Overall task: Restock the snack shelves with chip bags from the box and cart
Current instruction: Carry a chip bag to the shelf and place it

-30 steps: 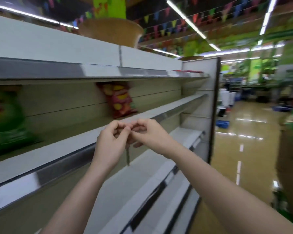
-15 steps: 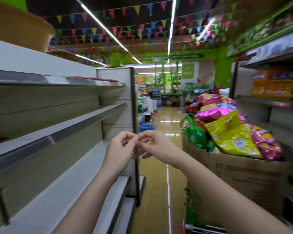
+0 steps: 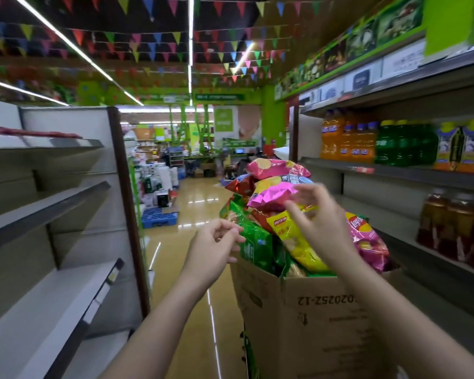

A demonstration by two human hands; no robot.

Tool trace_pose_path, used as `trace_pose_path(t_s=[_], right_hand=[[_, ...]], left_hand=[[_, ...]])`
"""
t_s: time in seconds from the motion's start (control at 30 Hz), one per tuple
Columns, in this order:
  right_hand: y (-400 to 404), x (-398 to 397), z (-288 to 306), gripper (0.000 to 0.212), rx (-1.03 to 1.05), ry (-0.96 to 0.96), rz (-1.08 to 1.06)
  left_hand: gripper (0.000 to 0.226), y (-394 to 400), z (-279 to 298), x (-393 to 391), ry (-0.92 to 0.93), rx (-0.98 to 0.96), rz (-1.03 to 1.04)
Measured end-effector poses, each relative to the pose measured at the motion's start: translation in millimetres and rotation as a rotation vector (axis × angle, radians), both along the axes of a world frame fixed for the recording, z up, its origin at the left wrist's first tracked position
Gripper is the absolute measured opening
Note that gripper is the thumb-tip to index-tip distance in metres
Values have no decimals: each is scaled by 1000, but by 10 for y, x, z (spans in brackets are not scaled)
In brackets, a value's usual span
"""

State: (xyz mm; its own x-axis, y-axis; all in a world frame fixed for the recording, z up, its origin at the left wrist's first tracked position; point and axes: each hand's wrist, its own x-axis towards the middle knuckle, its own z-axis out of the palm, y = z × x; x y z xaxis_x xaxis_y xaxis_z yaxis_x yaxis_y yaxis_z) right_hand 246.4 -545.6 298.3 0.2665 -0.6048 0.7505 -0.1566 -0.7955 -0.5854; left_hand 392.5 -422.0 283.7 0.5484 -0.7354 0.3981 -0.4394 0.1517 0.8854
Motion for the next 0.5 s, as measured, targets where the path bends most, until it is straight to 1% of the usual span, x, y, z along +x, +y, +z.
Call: trace_pose_path(t_s=[0.07, 0.13, 0.17, 0.23, 0.27, 0.3, 0.37, 0.43, 0.5], right_hand=[[-285, -105, 63, 43, -37, 30, -220], [-529, -162, 110, 59, 25, 107, -351], [-631, -173, 135, 66, 78, 152, -377], [-762, -199, 159, 73, 185, 254, -361], [-803, -199, 162, 72, 230, 301, -337], [-831, -192, 155, 68, 261, 334, -318], [-873, -165, 119, 46, 261, 365, -317], [-889, -155, 112, 31, 232, 367, -306], [-873, -164, 148, 25, 226, 317, -249]], left_hand=[[14, -193, 11, 110, -14, 10, -48], [14, -363, 39, 225, -15, 13, -86], [14, -453, 57, 289, -11, 12, -108], [14, -572, 83, 391, 2, 6, -136], [15, -624, 93, 441, 4, 0, -149], [15, -673, 94, 489, 1, -8, -161], [15, -754, 88, 565, 8, -23, -186], [16, -807, 74, 598, 34, -37, -204], [16, -844, 73, 602, 74, -53, -226]])
